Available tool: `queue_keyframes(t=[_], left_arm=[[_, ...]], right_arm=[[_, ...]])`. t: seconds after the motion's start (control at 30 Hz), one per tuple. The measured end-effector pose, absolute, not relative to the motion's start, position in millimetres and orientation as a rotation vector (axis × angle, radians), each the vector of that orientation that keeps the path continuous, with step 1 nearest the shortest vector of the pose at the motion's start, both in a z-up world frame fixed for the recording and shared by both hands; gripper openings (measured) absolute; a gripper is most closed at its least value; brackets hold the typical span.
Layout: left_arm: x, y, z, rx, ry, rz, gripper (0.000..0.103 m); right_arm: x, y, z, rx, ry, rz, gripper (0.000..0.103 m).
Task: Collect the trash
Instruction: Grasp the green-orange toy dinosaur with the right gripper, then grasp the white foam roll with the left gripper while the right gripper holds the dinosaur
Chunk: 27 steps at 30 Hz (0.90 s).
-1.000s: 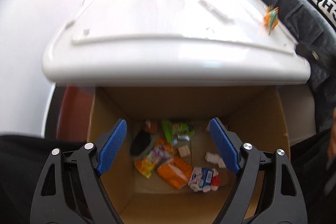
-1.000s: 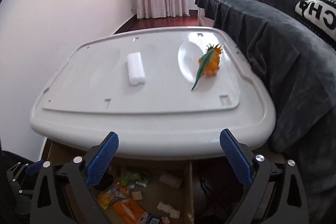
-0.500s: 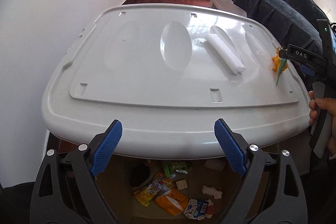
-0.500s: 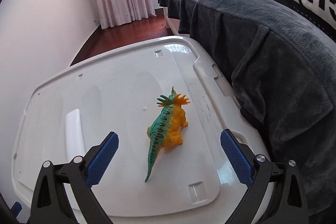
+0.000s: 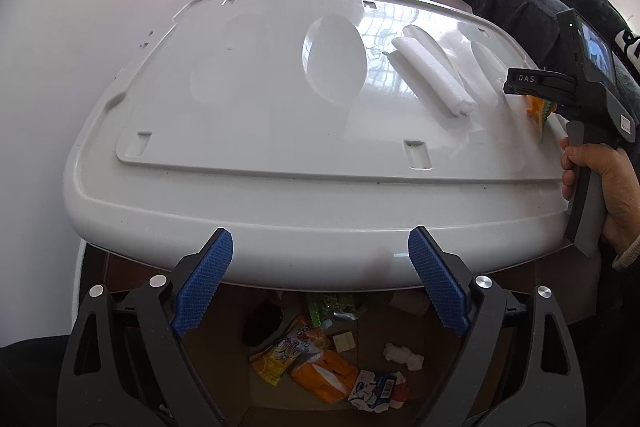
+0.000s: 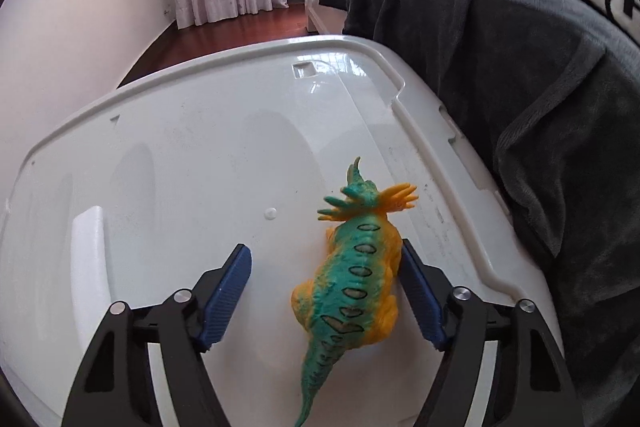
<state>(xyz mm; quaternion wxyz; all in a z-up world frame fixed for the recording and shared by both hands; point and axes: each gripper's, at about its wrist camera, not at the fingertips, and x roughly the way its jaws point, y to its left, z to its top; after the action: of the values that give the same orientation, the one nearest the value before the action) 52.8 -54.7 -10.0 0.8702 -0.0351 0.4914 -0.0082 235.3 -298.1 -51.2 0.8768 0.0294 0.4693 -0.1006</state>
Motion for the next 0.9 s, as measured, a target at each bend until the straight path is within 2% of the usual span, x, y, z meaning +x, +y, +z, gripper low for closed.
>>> queue_keyframes(t=[0.07,0.47,0.7,0.9], left_arm=[[53.4,-56.1,-10.7,-0.065,1.031,-0.013,0.087],[65.1,-73.3,-10.7,-0.060,1.057,-0.018,0.087],[125.6,-111.3,3.2,-0.085,1.059,-0.035,0.087],[183.0,-152.9,-4.9,-0.055,1.056,-0.005,0.087]], right_arm=[[234.4,-295.4,-49.6,0.034,0.971,-0.206,0.041],[218.6,-299.5,-44.5,0.047,0.976,-0.159,0.041],[200.7,-312.5,-41.5,0.039,0.991,-0.117,0.040],[194.0,-327.1,-42.1,0.043,0.988,-0.088,0.041]])
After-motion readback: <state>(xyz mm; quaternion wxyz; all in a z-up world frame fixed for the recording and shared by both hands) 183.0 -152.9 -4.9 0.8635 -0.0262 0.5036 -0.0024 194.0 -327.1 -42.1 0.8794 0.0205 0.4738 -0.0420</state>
